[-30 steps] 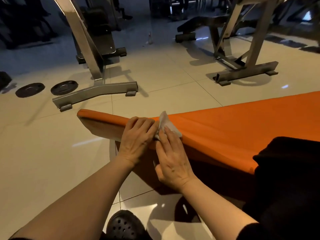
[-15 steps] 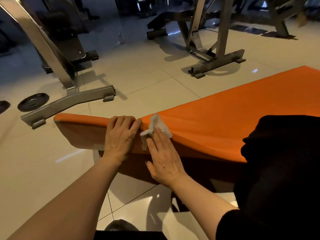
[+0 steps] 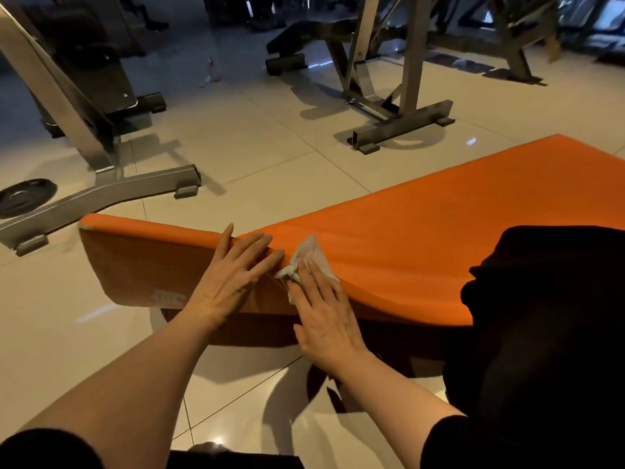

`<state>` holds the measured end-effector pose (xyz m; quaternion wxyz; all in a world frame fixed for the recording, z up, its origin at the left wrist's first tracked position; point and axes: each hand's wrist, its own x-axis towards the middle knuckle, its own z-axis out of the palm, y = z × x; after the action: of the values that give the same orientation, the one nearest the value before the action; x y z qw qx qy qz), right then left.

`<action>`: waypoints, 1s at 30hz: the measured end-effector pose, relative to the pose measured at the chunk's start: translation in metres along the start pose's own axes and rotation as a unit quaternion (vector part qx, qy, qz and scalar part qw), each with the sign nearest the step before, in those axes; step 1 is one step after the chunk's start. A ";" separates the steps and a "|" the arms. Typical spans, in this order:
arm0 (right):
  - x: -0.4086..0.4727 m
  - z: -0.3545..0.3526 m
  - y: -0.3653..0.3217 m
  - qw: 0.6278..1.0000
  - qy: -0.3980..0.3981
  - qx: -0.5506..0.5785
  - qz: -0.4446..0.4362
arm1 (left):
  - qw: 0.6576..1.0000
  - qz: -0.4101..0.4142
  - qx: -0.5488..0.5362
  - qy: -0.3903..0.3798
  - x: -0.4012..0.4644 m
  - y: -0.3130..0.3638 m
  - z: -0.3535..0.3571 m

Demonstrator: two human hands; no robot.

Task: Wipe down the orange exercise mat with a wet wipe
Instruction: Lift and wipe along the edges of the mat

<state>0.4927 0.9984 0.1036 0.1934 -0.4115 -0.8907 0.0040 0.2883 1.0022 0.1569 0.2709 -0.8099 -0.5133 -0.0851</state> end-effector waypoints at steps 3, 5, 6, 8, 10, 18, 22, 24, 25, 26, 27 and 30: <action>-0.006 0.005 0.004 0.999 -0.019 0.040 -0.021 | 1.000 0.004 0.003 -0.016 -0.008 -0.001 0.006; -0.002 0.005 -0.003 0.998 -0.020 0.062 -0.019 | 1.000 -0.013 0.000 -0.026 -0.005 0.000 0.008; 0.002 0.004 -0.007 0.998 -0.015 0.059 -0.015 | 0.999 -0.018 -0.001 -0.027 -0.003 0.000 0.008; 0.012 0.005 -0.016 0.999 0.000 0.033 -0.008 | 0.999 -0.027 -0.008 -0.034 0.002 0.000 0.009; 0.022 0.008 -0.023 1.000 -0.005 0.003 0.004 | 0.998 -0.038 -0.014 -0.051 0.004 -0.001 0.011; -0.003 0.021 0.011 0.996 0.000 0.083 0.013 | 0.992 -0.041 -0.006 -0.116 -0.004 0.000 0.012; -0.041 0.020 0.040 0.992 0.012 0.077 0.096 | 0.991 -0.046 0.002 -0.129 -0.006 0.002 0.012; -0.029 0.019 0.030 0.992 0.024 0.095 0.074 | 0.991 -0.060 -0.008 -0.116 -0.003 0.002 0.012; -0.018 0.018 0.022 0.993 0.028 0.104 0.043 | 0.992 -0.065 -0.012 -0.111 -0.001 0.001 0.012; -0.006 0.018 0.013 0.995 0.026 0.099 0.012 | 0.991 -0.068 -0.013 -0.113 0.000 0.001 0.011; 0.002 0.018 0.007 0.996 0.021 0.084 -0.010 | 0.990 -0.071 -0.014 -0.120 0.001 0.000 0.010; -0.005 0.022 0.015 0.997 0.028 0.060 -0.029 | 0.989 -0.070 -0.011 -0.128 0.001 -0.002 0.011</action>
<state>0.4990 1.0077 0.0792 0.2431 -0.3734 -0.8943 0.0405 0.2856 1.0091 0.1491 0.1875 -0.7789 -0.5984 -0.0055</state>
